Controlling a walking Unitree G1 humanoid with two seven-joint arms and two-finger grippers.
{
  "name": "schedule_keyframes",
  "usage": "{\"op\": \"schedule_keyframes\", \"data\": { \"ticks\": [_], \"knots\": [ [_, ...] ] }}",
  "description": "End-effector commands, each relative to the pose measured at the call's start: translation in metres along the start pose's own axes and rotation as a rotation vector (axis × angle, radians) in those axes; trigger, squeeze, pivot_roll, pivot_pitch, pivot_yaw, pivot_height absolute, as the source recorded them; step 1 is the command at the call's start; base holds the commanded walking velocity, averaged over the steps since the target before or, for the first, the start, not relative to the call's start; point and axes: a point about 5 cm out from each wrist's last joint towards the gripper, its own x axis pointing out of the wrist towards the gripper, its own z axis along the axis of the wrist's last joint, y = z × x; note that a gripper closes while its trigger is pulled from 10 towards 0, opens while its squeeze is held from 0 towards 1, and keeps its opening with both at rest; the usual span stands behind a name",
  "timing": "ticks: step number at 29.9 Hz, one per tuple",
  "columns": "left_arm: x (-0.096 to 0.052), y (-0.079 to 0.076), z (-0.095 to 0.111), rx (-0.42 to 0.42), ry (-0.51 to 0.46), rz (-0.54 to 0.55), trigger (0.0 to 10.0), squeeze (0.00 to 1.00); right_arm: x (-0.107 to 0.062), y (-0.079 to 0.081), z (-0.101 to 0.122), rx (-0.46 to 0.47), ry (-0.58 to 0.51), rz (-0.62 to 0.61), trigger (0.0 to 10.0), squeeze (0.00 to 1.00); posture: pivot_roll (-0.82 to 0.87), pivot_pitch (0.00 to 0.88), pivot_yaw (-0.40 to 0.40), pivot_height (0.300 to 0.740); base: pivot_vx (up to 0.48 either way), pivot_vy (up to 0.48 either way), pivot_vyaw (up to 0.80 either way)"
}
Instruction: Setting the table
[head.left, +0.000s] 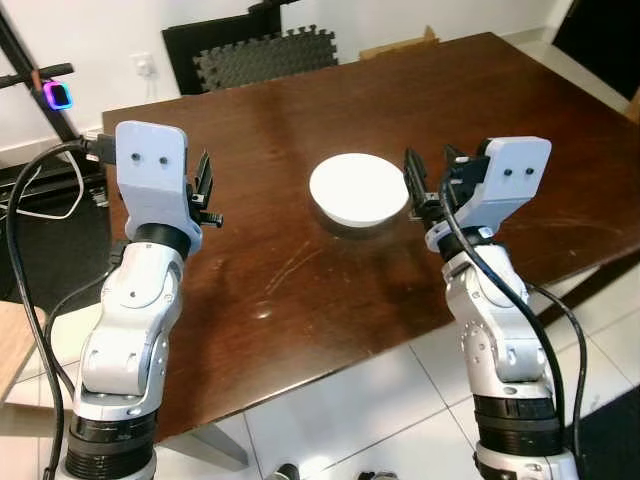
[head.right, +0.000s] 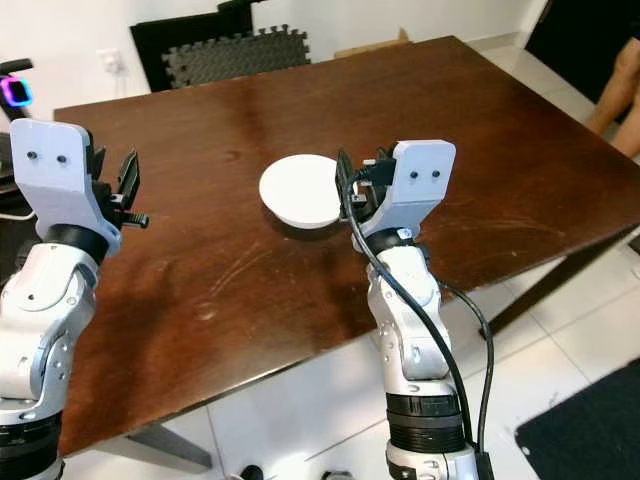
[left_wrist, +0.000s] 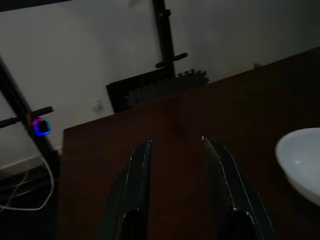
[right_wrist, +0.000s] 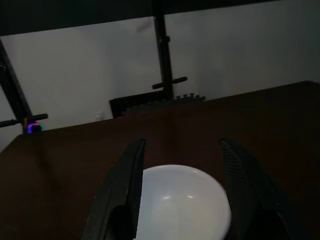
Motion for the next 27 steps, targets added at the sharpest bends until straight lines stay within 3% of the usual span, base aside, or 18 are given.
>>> {"op": "schedule_keyframes", "data": {
  "ticks": [1,27],
  "knots": [
    [-0.0015,-0.0003,-0.0053,0.006,0.027,-0.004,10.0,0.00,0.0001,-0.0006,-0.0027,0.020,0.015,-0.012,10.0,0.00,0.06,0.120,0.077,0.740,0.000,0.000,0.80],
    [-0.0007,-0.0045,-0.0087,0.005,0.044,-0.026,10.0,0.00,-0.0012,-0.0029,-0.0023,0.028,0.013,-0.023,10.0,0.00,0.06,0.120,0.088,0.740,0.000,0.000,0.77]
  ]
}}
